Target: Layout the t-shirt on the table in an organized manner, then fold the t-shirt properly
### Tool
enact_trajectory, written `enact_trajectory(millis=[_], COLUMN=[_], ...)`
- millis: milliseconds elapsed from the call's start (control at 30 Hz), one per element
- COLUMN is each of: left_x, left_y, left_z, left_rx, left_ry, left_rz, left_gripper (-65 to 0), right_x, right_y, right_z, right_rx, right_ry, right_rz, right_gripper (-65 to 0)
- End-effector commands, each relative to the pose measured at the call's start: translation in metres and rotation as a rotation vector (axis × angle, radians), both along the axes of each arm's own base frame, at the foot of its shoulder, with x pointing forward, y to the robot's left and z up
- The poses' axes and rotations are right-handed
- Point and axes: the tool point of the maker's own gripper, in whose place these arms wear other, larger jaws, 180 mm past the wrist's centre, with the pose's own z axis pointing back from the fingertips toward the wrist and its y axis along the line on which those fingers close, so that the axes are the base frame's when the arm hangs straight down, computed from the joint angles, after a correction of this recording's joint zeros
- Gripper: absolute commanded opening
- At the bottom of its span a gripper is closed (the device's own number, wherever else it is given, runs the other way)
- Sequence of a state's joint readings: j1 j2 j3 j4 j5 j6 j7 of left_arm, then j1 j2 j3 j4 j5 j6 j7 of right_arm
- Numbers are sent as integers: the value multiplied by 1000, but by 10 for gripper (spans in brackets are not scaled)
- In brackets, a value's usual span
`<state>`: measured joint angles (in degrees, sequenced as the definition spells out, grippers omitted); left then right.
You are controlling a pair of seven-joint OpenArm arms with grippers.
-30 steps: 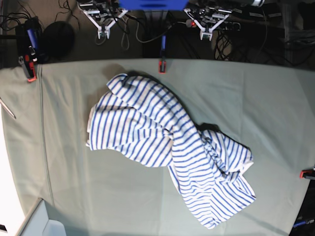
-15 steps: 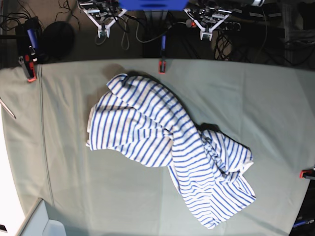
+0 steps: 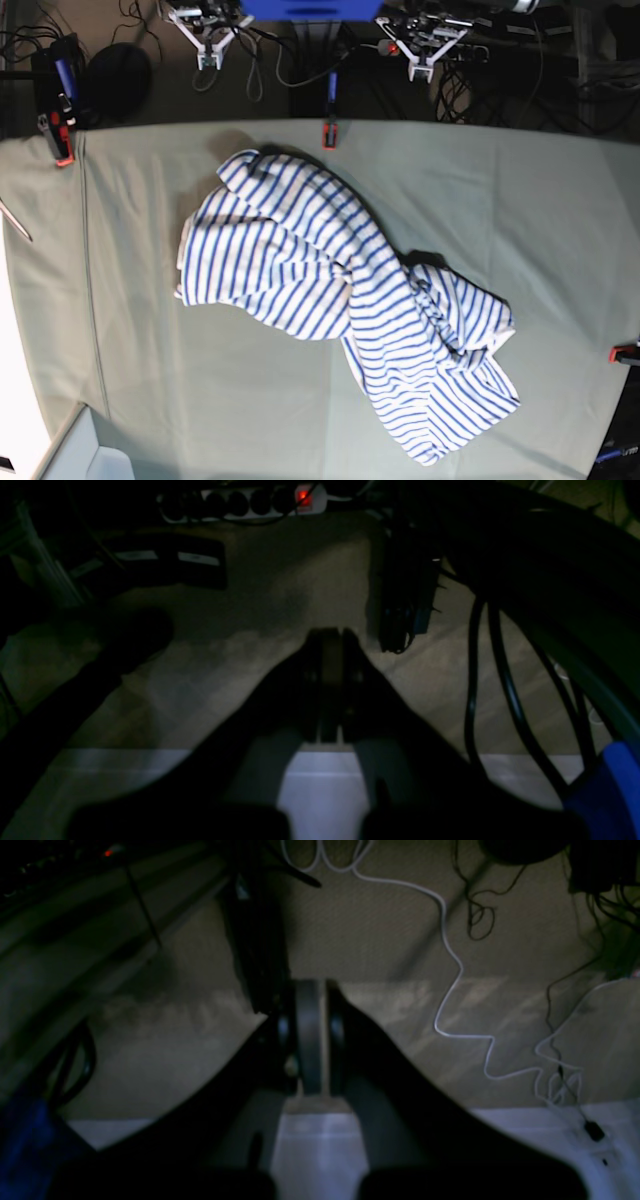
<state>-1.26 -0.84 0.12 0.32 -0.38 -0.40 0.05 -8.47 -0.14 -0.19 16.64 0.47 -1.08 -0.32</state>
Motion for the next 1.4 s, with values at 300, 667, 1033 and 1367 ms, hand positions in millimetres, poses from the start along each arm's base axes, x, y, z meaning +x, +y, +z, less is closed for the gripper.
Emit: enact_trajectory(millis=[300, 667, 1033, 1367], left_x=[-17, 9, 75, 189], left_y=[52, 47, 21, -23], left_z=[8, 81, 182, 299], left_rx=[73, 42, -99, -374], left_ry=[-61, -386, -668, -740], left_rz=[-19, -105, 3, -9], left_gripper=[-650, -650, -650, -650], right_x=[-12, -6, 26, 51], right_y=[-2, -5, -13, -15], right_z=[34, 74, 141, 183], right_rx=[8, -2, -26, -37], right_ry=[-153, -275, -468, -586], right_rz=[6, 13, 30, 30], right_gripper=[-650, -650, -650, -650])
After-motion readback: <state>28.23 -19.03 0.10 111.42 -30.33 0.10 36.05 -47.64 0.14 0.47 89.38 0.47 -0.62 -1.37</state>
